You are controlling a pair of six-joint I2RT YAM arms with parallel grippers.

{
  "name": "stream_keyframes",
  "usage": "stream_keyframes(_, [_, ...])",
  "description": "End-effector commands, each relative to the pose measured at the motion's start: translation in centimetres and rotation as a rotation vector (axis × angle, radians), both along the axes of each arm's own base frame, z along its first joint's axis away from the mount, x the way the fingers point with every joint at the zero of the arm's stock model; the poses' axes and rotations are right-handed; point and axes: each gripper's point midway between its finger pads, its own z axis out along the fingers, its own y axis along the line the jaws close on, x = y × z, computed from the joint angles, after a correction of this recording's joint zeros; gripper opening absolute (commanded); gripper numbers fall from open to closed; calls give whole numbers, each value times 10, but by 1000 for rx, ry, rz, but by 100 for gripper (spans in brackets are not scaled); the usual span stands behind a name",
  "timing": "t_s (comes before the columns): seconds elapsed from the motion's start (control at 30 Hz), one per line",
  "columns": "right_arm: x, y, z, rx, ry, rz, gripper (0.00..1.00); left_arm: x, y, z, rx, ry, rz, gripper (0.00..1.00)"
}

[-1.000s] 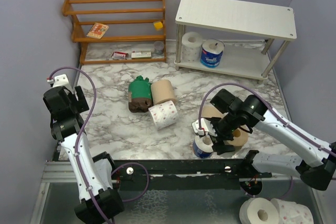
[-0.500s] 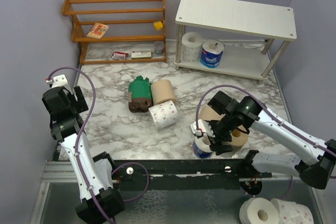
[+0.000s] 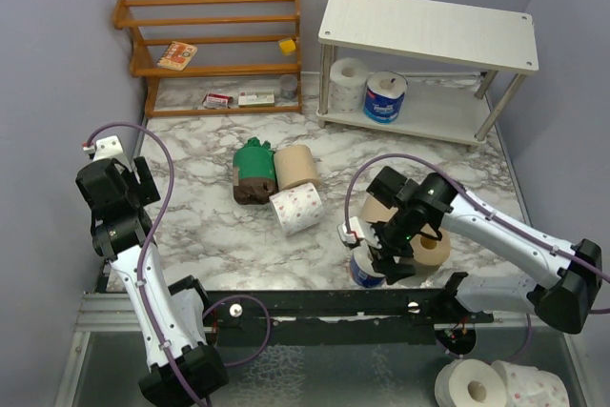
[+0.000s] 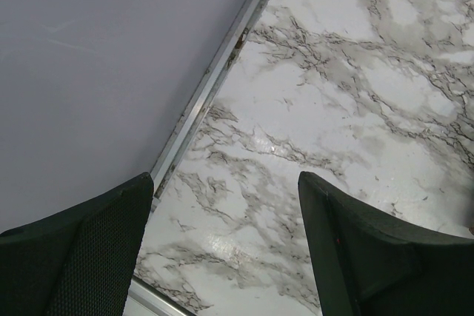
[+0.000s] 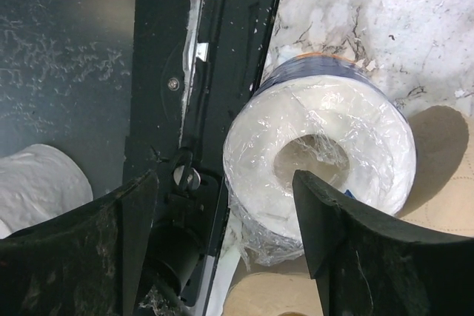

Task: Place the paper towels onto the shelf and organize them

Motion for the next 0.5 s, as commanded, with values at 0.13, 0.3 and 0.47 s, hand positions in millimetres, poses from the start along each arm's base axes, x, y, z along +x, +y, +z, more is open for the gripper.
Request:
stream_keyframes(0.13, [-2, 6, -9, 3, 26, 4, 75, 1, -1, 5, 12, -28, -10, 82])
stream_keyframes(0.3, [2, 9, -16, -4, 14, 1, 75, 1, -1, 5, 13, -28, -12, 82])
stream_keyframes(0.47, [14, 14, -23, -1, -38, -27, 75, 1, -1, 5, 12, -28, -14, 82])
